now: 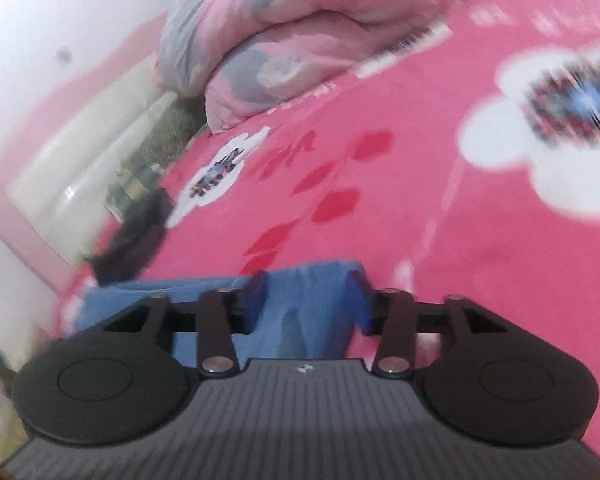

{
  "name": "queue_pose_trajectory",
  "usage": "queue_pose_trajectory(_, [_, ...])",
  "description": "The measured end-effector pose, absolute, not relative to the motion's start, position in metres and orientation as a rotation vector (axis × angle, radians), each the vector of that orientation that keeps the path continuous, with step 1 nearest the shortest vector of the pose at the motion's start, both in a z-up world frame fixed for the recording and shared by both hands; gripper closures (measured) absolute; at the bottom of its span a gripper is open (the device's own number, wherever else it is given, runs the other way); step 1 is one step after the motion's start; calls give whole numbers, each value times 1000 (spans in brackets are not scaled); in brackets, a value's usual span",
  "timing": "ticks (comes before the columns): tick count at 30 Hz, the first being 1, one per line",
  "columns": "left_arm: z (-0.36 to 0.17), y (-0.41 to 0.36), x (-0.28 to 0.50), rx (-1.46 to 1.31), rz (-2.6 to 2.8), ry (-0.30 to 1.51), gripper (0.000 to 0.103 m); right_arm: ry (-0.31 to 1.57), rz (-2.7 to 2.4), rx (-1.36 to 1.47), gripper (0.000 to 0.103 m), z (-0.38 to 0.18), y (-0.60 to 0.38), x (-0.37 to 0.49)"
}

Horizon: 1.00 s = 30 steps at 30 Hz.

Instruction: Fold clothes

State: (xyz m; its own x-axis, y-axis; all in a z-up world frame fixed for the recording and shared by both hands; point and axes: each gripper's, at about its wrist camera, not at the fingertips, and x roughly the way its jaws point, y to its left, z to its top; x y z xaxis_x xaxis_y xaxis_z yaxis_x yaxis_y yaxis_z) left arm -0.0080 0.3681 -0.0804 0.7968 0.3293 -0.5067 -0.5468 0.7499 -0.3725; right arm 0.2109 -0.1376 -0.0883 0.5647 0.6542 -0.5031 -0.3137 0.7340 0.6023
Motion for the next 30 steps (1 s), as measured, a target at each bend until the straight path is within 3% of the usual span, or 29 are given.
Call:
queue_pose_trajectory(7, [-20, 297, -51, -342, 344, 245, 26, 985, 619, 610, 49, -100, -167, 215])
queue_pose_trajectory(12, [0, 190, -36, -102, -88, 295, 22, 1035, 674, 698, 48, -111, -167, 210])
queue_pose_trajectory(20, [-40, 23, -7, 462, -438, 418, 23, 995, 701, 743, 48, -94, -226, 163])
queue_pose_trajectory(30, [-83, -25, 18, 562, -399, 556, 27, 920, 769, 809, 46, -92, -273, 153])
